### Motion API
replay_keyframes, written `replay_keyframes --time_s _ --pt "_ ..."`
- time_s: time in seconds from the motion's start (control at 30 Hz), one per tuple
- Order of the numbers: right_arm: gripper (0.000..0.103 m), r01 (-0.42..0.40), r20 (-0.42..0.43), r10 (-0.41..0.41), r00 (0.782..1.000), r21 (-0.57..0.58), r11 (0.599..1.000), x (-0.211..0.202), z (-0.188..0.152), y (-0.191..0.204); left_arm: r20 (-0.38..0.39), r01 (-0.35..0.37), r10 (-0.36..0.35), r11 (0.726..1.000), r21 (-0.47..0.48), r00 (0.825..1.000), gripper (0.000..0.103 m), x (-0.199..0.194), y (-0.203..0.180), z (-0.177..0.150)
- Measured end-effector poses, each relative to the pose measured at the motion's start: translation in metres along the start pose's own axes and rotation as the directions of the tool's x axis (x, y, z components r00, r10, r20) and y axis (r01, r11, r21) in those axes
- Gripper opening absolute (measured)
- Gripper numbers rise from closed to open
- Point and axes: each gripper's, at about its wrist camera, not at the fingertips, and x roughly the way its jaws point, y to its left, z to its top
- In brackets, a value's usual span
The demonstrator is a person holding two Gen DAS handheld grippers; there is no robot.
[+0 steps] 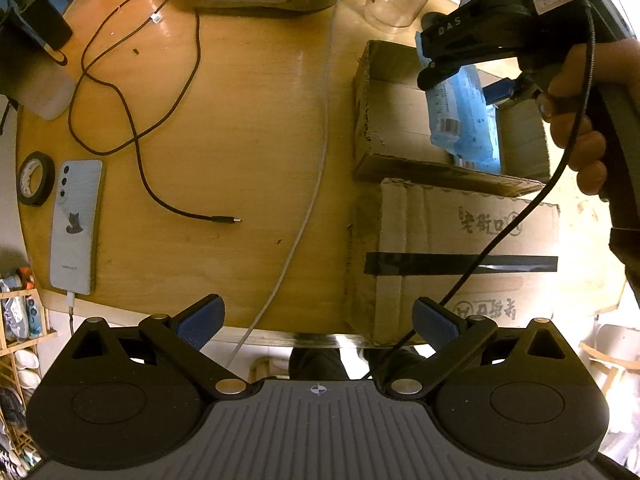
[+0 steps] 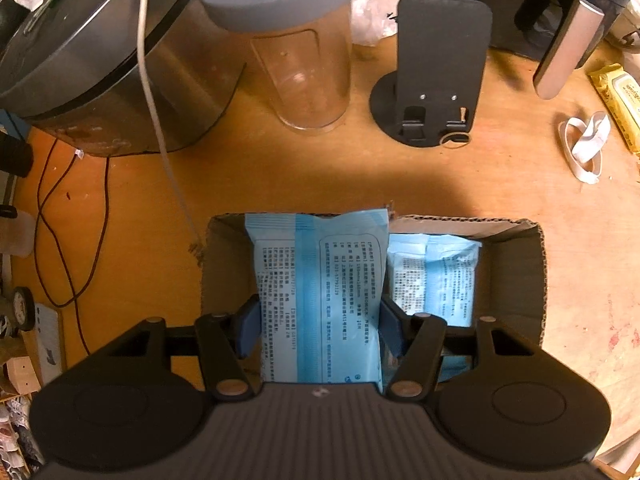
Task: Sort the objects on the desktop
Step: 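Lower the smaller blue packet into the box beside the larger packet, then open the right gripper to release the packet inside the box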
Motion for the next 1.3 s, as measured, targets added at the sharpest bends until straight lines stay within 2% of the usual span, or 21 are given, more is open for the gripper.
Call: replay_keyframes --time_s 0.5,1.03,1.3 --pt "0.059 0.011 -0.008 -0.011 1.0 -0.009 1.0 0.012 0.001 0.009 -0.004 -0.002 0.002 1.0 -0.012 1.0 0.103 0.0 0.007 0.0" --pt "0.059 0.048 -0.05 -0.048 0.998 0.001 0.999 0.065 0.0 0.012 -0.014 -0.008 0.007 1.0 -0.031 1.0 0.103 0.002 0.015 0.0" --pt "0.059 0.038 -0.066 -0.038 0.997 0.008 0.999 0.079 0.0 0.012 -0.021 -0.015 0.014 0.999 -0.044 1.0 0.103 0.003 0.02 0.0"
